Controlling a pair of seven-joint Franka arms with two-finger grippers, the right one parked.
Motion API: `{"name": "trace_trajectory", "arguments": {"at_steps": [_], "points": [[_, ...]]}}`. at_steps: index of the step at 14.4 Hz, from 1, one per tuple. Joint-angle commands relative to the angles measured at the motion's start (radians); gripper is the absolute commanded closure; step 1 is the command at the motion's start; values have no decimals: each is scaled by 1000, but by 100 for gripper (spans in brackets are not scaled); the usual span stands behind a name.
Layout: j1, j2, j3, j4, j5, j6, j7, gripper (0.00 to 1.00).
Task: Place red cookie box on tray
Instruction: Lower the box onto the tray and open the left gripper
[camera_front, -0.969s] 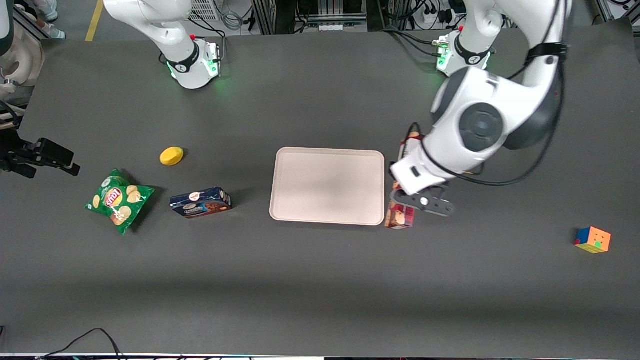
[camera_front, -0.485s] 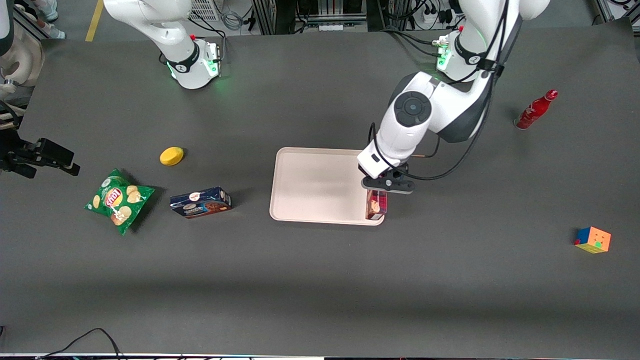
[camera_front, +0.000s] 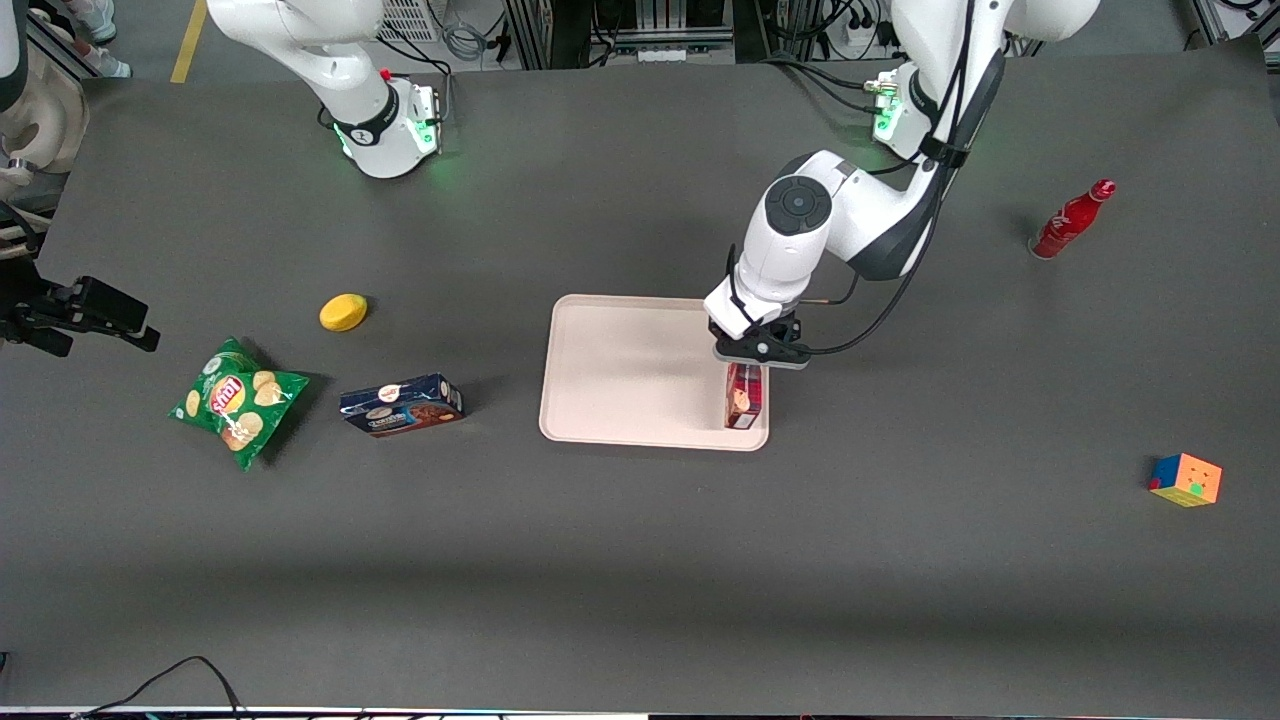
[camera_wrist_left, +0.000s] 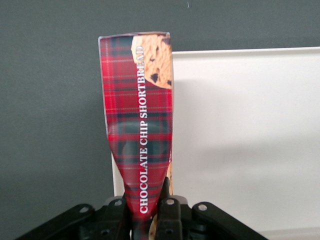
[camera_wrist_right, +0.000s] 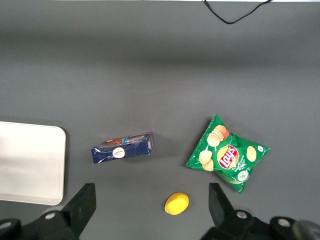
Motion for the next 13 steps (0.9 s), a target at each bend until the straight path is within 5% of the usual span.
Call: {"name": "trace_trajectory", "arguments": {"at_steps": [1, 8, 9, 10, 11, 13], "points": [[-14, 37, 8, -7, 34, 66, -45, 82], [-21, 92, 22, 1, 45, 104, -45, 75], [-21, 97, 24, 4, 45, 104, -45, 66], [-21, 97, 22, 7, 45, 104, -45, 45], [-21, 100, 24, 10, 45, 104, -45, 5], [-21, 99, 33, 32, 44, 89, -47, 0]]}}
